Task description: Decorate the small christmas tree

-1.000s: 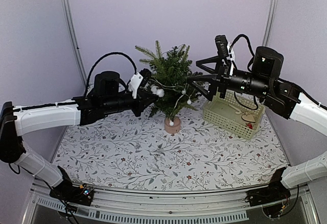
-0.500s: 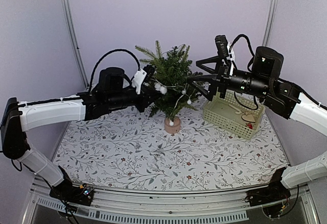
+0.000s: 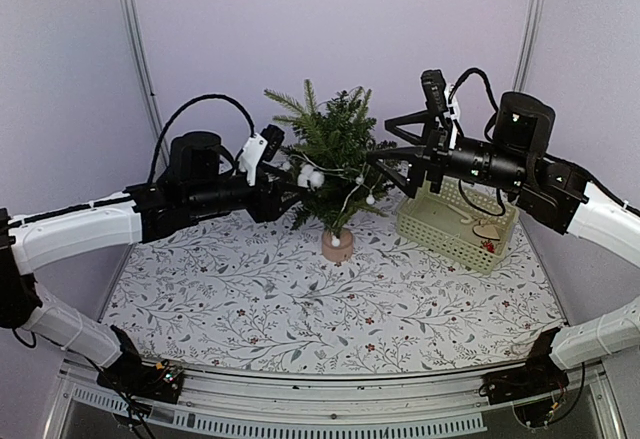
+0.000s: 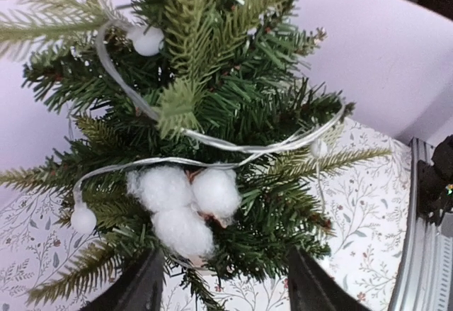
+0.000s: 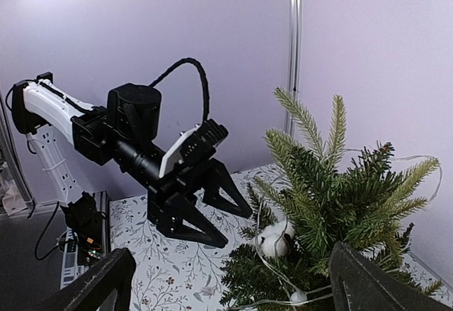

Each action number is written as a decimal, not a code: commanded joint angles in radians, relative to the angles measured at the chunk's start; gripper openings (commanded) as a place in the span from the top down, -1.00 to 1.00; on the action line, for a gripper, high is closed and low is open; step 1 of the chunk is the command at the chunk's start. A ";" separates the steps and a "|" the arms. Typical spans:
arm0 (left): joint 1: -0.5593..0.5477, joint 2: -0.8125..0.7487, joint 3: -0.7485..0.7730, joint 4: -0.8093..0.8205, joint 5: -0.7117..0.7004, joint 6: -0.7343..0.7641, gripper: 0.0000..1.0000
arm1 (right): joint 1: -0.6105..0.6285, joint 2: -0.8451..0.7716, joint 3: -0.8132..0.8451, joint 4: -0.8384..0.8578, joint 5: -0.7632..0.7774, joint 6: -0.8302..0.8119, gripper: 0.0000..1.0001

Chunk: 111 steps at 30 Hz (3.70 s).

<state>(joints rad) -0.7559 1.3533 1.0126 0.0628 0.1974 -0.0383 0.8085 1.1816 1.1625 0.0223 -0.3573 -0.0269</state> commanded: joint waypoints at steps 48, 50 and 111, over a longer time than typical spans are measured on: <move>0.428 -0.129 -0.333 0.112 0.004 -0.486 -0.57 | -0.639 0.628 -0.106 -0.683 -0.058 0.130 -0.10; 0.428 -0.125 -0.334 0.095 0.018 -0.481 -0.57 | -0.602 0.594 -0.126 -0.701 -0.073 0.147 -0.10; 0.483 -0.171 -0.343 0.094 0.132 -0.396 -0.52 | -0.498 0.579 0.090 -0.770 0.230 0.325 0.36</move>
<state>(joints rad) -0.2855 1.1801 0.6468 0.1516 0.3313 -0.4488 0.3656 1.8397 1.3190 -0.6937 -0.1768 0.2466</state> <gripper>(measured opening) 0.761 0.324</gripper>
